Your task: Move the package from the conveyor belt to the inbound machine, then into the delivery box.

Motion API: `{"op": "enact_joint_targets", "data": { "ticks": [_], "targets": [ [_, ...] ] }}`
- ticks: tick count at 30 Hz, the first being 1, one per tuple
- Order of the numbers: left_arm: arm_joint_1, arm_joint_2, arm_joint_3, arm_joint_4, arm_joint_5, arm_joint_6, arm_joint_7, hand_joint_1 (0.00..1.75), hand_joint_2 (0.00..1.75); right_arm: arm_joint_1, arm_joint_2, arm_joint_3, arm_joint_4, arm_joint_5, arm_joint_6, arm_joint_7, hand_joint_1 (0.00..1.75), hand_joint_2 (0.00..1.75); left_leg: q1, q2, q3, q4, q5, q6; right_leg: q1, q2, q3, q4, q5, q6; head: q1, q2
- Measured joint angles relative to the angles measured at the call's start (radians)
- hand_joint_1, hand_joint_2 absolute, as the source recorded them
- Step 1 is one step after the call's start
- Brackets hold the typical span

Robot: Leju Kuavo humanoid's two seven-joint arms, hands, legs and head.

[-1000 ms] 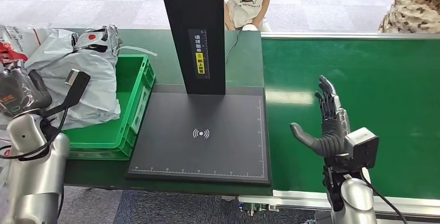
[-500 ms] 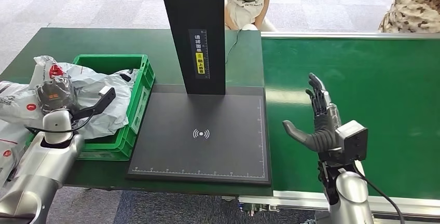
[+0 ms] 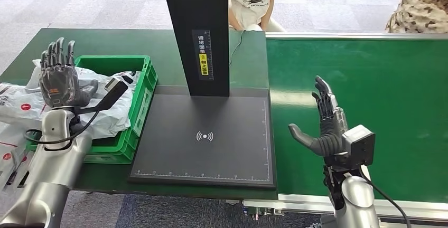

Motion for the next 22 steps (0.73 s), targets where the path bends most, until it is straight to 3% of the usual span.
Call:
{"op": "enact_joint_targets", "data": {
  "ticks": [3, 5, 9, 11, 14, 17, 19, 22],
  "targets": [
    [0.061, -0.069, 0.035, -0.149, 0.148, 0.002, -0.197, 0.00, 1.75, 0.003, 0.000, 0.002, 0.000, -0.004, -0.004, -0.005, 0.00, 1.75, 0.000, 0.000, 0.000, 0.000, -0.001, 0.000, 0.000, 0.000, 0.000, -0.001, 0.000, 0.000, 0.000, 0.000],
    [0.098, -0.114, 0.033, -0.219, 0.364, -0.007, -0.317, 0.00, 1.75, 0.002, 0.000, 0.008, 0.003, -0.012, -0.003, -0.009, 0.00, 1.75, -0.001, 0.000, 0.000, 0.000, -0.001, 0.000, -0.001, 0.000, 0.000, -0.001, 0.000, 0.000, 0.000, 0.000],
    [0.168, -0.186, -0.030, -0.307, 0.814, -0.060, -0.507, 0.00, 1.75, -0.016, 0.000, 0.039, 0.034, -0.015, 0.003, -0.036, 0.00, 1.75, 0.000, 0.000, 0.000, 0.000, -0.001, 0.001, -0.002, 0.000, 0.000, -0.001, 0.000, 0.000, 0.000, 0.000],
    [0.200, -0.218, -0.074, -0.331, 1.016, -0.134, -0.576, 0.00, 1.75, -0.037, 0.000, 0.068, 0.069, -0.011, -0.009, -0.058, 0.00, 1.75, 0.000, 0.000, 0.000, 0.000, -0.001, 0.001, -0.002, 0.000, 0.000, -0.001, 0.000, 0.000, 0.000, 0.000],
    [0.239, -0.253, -0.132, -0.346, 1.260, -0.291, -0.605, 0.00, 1.75, -0.068, 0.000, 0.108, 0.122, -0.019, -0.030, -0.087, 0.00, 1.75, 0.000, 0.000, 0.000, 0.000, -0.001, 0.001, -0.002, 0.000, 0.000, 0.000, 0.000, 0.000, 0.000, 0.000],
    [0.259, -0.271, -0.171, -0.343, 1.437, -0.476, -0.564, 0.00, 1.75, -0.093, 0.000, 0.136, 0.167, -0.056, -0.027, -0.096, 0.00, 1.75, 0.000, 0.000, 0.000, 0.000, -0.001, 0.001, -0.002, 0.000, 0.000, 0.000, 0.000, 0.000, 0.000, 0.000],
    [0.266, -0.281, -0.194, -0.324, 1.512, -0.586, -0.540, 0.00, 1.75, -0.106, 0.000, 0.154, 0.196, -0.089, -0.019, -0.094, 0.00, 1.75, 0.000, 0.000, 0.000, 0.000, -0.001, 0.001, -0.002, -0.001, 0.000, 0.000, 0.000, 0.000, 0.000, 0.000],
    [0.270, -0.294, -0.219, -0.278, 1.531, -0.652, -0.523, 0.00, 1.75, -0.110, 0.000, 0.171, 0.227, -0.132, -0.009, -0.080, 0.00, 1.75, 0.000, -0.001, 0.000, 0.000, -0.001, 0.001, -0.002, -0.001, 0.000, 0.000, 0.000, 0.000, 0.000, 0.000]
  ]
}}
